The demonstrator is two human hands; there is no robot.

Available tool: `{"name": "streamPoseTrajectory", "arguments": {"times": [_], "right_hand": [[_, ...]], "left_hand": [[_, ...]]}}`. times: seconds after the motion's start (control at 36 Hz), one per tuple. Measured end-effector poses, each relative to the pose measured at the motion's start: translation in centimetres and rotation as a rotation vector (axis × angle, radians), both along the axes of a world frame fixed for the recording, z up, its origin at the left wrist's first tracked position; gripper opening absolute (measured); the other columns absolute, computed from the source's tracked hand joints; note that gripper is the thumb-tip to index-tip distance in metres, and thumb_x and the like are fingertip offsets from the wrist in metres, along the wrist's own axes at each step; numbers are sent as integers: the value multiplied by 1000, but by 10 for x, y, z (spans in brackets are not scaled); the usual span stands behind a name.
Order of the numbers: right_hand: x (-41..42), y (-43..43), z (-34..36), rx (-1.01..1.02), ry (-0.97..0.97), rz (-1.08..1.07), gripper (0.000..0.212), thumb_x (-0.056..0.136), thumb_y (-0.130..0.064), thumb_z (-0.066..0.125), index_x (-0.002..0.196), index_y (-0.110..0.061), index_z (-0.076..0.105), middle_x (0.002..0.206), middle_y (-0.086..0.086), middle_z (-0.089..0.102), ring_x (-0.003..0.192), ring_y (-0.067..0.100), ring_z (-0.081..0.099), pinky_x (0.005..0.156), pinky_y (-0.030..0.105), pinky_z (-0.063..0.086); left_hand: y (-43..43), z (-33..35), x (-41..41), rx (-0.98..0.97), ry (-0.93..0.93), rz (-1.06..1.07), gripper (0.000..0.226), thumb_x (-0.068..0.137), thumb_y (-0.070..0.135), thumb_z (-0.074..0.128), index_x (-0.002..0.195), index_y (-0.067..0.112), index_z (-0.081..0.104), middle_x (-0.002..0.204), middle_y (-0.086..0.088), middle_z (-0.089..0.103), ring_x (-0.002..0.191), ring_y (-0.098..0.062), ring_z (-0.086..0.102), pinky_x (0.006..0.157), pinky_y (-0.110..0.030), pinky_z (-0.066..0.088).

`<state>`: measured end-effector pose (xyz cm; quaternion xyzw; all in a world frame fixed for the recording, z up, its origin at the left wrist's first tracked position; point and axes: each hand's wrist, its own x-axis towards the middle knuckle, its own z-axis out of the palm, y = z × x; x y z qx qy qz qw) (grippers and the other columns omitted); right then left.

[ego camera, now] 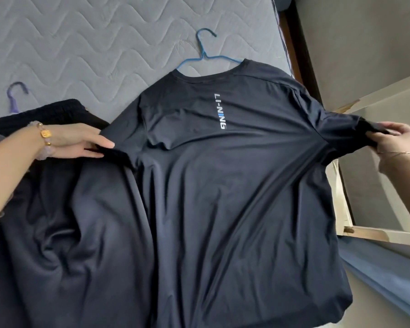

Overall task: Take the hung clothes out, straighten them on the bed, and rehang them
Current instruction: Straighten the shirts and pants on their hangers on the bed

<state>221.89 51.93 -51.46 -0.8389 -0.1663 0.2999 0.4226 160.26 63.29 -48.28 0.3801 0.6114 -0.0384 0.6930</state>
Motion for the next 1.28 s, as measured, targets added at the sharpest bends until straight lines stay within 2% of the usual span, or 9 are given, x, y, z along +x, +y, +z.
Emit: {"name": "streamPoseTrajectory", "arguments": {"times": [0.08, 0.14, 0.31, 0.39, 0.5, 0.64, 0.78, 1.03, 1.28], "right_hand": [[-2, 2, 8, 26, -50, -2, 32, 79, 0, 64, 70, -28, 54, 74, -6, 58, 61, 3, 55, 52, 13, 49], [-1, 5, 11, 22, -92, -2, 28, 77, -5, 64, 68, -28, 51, 71, -6, 56, 58, 1, 54, 46, 12, 45], [12, 3, 11, -23, -153, -15, 20, 65, -18, 67, 68, -30, 51, 68, -7, 54, 53, 0, 52, 65, 30, 49], [-2, 1, 15, -9, -137, 14, 22, 70, -13, 71, 84, -27, 59, 78, -7, 58, 65, 5, 55, 64, 23, 50], [-11, -6, 6, -277, -82, 197, 61, 84, -9, 71, 140, -10, 47, 118, 10, 58, 97, 22, 53, 57, 15, 50], [-30, -19, -8, -408, -74, 267, 65, 83, -2, 70, 142, -1, 43, 142, 22, 50, 123, 33, 54, 94, 33, 42], [-60, -34, -21, -448, -45, 329, 59, 84, 3, 66, 139, 0, 45, 141, 23, 50, 119, 31, 55, 86, 33, 41], [-114, -71, -11, -477, -247, 492, 54, 85, -1, 58, 137, -4, 49, 137, 20, 53, 123, 33, 53, 96, 33, 41], [-182, -140, -3, -323, -346, 666, 39, 83, 5, 56, 120, -4, 60, 120, 15, 66, 112, 33, 62, 100, 45, 46]], "left_hand": [[-2, 6, 9, 123, -192, 215, 43, 58, 22, 84, 97, 14, 69, 107, 0, 72, 100, -8, 67, 89, -27, 51], [-1, 11, 16, 210, -260, 344, 27, 86, 3, 50, 109, 12, 60, 110, -2, 70, 105, -11, 65, 95, -32, 44], [4, 13, 29, 438, -113, 515, 18, 92, 13, 44, 88, 25, 57, 101, -6, 62, 97, -18, 60, 79, -31, 55], [5, 7, 28, 734, 343, 203, 8, 90, 23, 53, 82, 23, 52, 86, -9, 53, 86, -22, 52, 74, -26, 46], [1, -1, 14, 895, 725, -114, 28, 93, 30, 51, 109, 7, 50, 107, -24, 59, 99, -40, 56, 76, -36, 40], [-1, -2, -7, 939, 1019, -462, 25, 91, 34, 53, 103, 12, 53, 107, -26, 60, 97, -45, 58, 77, -46, 46], [-9, -7, -5, 1068, 1113, -480, 25, 87, 20, 60, 106, 3, 57, 110, -28, 51, 106, -43, 49, 86, -49, 37], [-62, -23, 26, 1225, 950, -649, 35, 74, 4, 63, 109, 4, 61, 115, -19, 57, 106, -38, 53, 88, -47, 38], [-202, -40, 34, 914, 773, -225, 41, 83, 6, 58, 124, 4, 54, 128, -13, 54, 115, -34, 52, 99, -43, 40]]}}
